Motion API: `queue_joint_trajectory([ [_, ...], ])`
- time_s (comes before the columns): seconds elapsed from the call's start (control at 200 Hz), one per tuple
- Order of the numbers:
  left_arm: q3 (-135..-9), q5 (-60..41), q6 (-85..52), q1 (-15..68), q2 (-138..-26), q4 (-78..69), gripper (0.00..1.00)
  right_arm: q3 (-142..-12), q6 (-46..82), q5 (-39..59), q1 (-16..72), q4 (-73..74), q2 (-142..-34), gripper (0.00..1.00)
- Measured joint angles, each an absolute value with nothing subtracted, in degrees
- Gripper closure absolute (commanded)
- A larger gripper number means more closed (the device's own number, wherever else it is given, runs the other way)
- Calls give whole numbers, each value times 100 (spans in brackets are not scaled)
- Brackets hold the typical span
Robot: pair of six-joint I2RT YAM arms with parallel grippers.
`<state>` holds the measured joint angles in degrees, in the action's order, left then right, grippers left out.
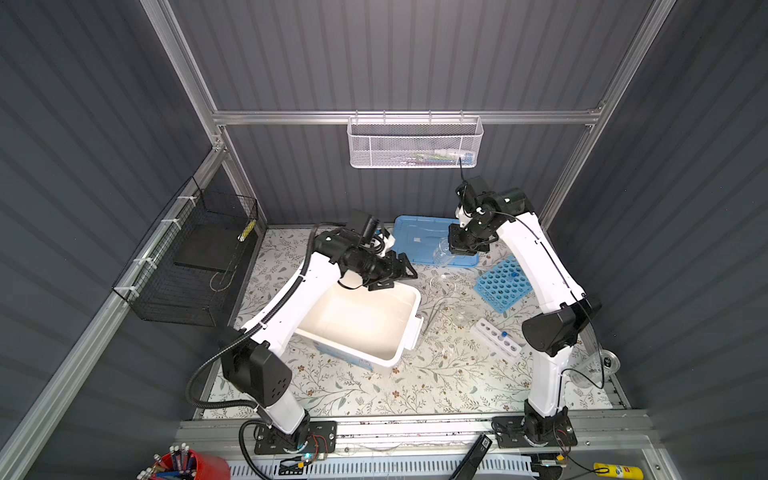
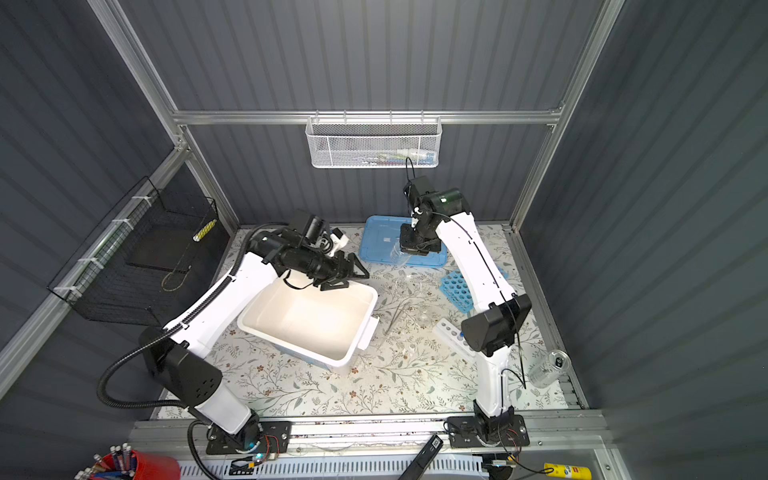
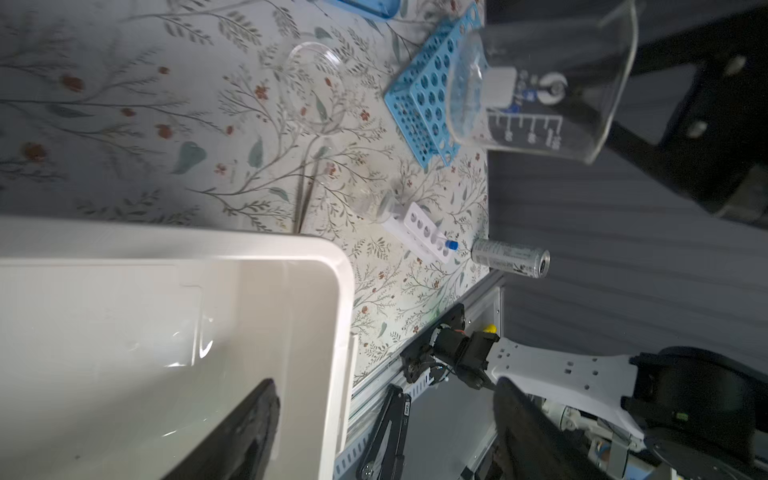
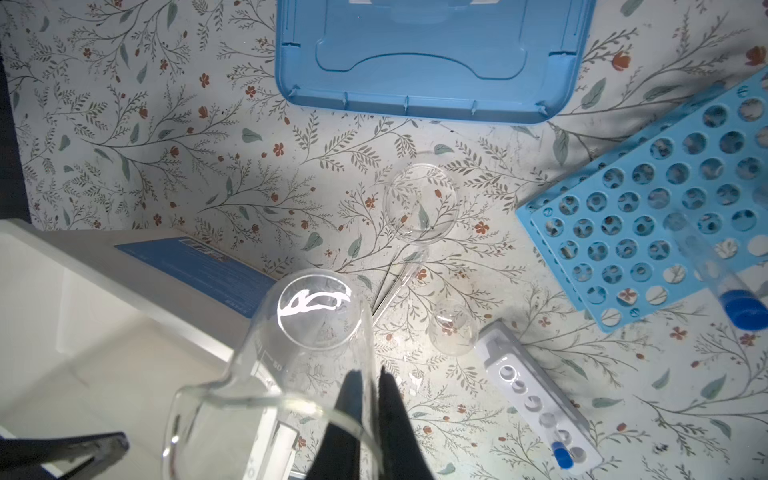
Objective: Organize the chemistry lab equipment
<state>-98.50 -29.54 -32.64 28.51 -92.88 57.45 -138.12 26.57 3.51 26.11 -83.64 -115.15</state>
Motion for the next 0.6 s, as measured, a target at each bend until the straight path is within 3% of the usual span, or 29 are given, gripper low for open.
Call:
queue_joint_trajectory([
  [0.2,-10320,-2392,-2930,1855,-9107,6702,15,-14772,2805,381,3135,-8663,-11622,100],
  [0.6,-10534,-987,-2333,862,-9032,7793,16,-14833,3260,611,4342,-8479,-11915,100],
])
